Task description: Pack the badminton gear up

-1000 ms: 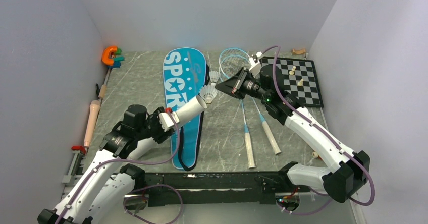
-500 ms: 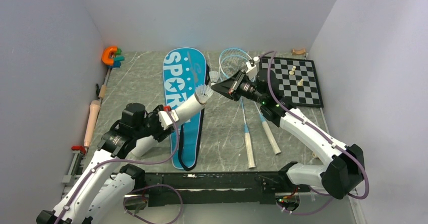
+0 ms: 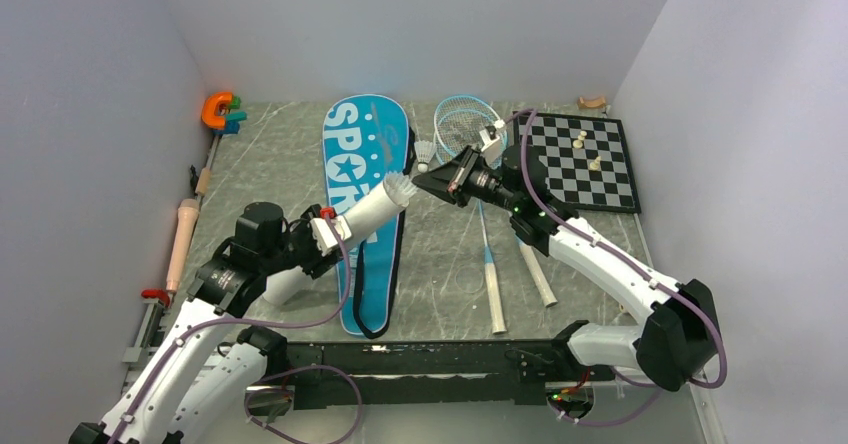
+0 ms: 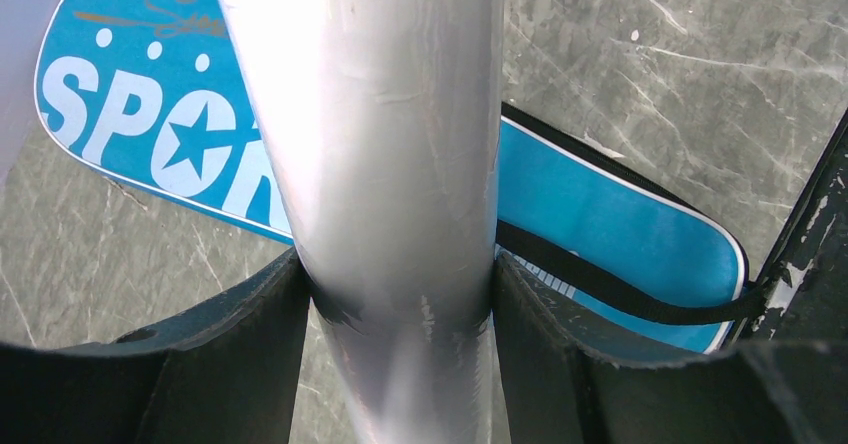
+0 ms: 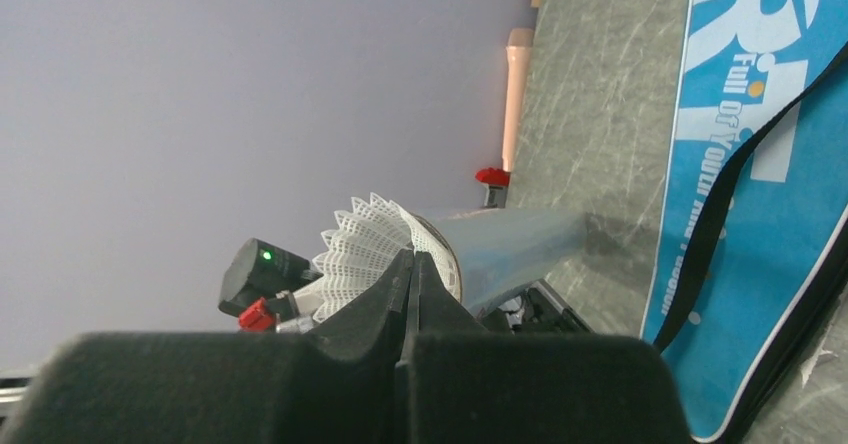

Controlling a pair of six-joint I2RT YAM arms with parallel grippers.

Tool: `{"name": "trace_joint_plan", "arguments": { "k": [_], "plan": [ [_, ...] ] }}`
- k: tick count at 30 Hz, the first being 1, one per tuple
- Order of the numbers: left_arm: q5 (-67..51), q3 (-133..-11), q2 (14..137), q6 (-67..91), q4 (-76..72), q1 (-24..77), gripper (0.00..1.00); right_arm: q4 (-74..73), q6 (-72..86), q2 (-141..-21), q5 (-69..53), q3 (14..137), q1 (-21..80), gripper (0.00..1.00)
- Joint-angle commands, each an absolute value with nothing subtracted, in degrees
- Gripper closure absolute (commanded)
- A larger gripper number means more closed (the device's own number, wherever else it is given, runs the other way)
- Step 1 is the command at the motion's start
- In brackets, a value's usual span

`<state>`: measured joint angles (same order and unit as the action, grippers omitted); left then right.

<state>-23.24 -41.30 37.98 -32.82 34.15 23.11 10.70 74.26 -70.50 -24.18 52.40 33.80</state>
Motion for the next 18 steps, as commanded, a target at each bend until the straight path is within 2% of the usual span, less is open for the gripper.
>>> {"name": "trace_joint_plan", "arguments": {
  "k": [1, 3, 5, 12, 18],
  "plan": [
    [-25.1, -44.3, 37.0, -33.6, 32.7, 23.3, 0.54, 8.5, 70.5, -72.2, -25.1, 56.4, 36.2, 1.0],
    [-25.1, -44.3, 36.7, -33.8, 32.9, 23.3, 0.54, 6.4, 68.5, -71.9, -24.6, 56.6, 36.6, 0.99],
    [-25.1, -44.2, 36.4, -33.8, 33.2, 23.2, 0.54, 4.0, 66.3, -71.3, -23.8, 56.6, 36.9, 0.92],
    [-25.5, -44.1, 36.1, -34.1, 33.8, 23.2, 0.54, -7.8, 57.7, -70.4, -21.4, 61.1, 36.8, 0.55],
    [-25.7, -44.5, 35.8, -34.1, 34.4, 23.2, 0.54, -13.6, 53.0, -70.5, -20.2, 65.1, 36.3, 0.52]
  ]
}}
